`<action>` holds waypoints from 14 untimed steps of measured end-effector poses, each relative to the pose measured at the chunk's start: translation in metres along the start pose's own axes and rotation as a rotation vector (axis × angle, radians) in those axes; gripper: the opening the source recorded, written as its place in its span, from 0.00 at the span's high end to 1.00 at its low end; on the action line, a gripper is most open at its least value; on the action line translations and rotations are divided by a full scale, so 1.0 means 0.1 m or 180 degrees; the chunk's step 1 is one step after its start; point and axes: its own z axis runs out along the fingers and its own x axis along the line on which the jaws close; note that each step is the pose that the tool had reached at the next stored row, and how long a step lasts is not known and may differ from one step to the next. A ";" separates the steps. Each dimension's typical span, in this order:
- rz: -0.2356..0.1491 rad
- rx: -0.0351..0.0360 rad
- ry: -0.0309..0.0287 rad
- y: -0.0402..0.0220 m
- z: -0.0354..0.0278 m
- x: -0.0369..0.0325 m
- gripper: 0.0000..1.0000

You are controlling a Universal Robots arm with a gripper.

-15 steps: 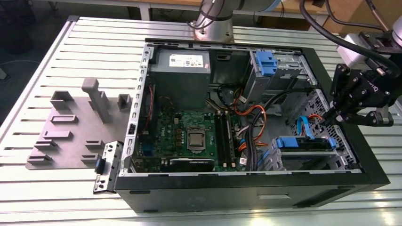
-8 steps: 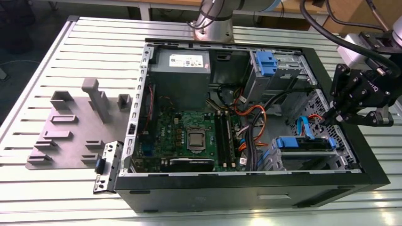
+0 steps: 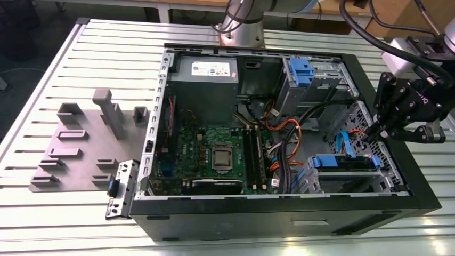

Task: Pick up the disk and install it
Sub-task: 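Insert the second disk wire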

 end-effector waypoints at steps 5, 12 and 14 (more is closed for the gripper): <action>0.0000 0.0000 0.0000 0.039 0.001 -0.001 0.84; 0.0000 0.0000 0.0000 0.139 0.008 -0.002 0.84; 0.0000 0.0000 0.0000 0.159 0.010 -0.002 0.84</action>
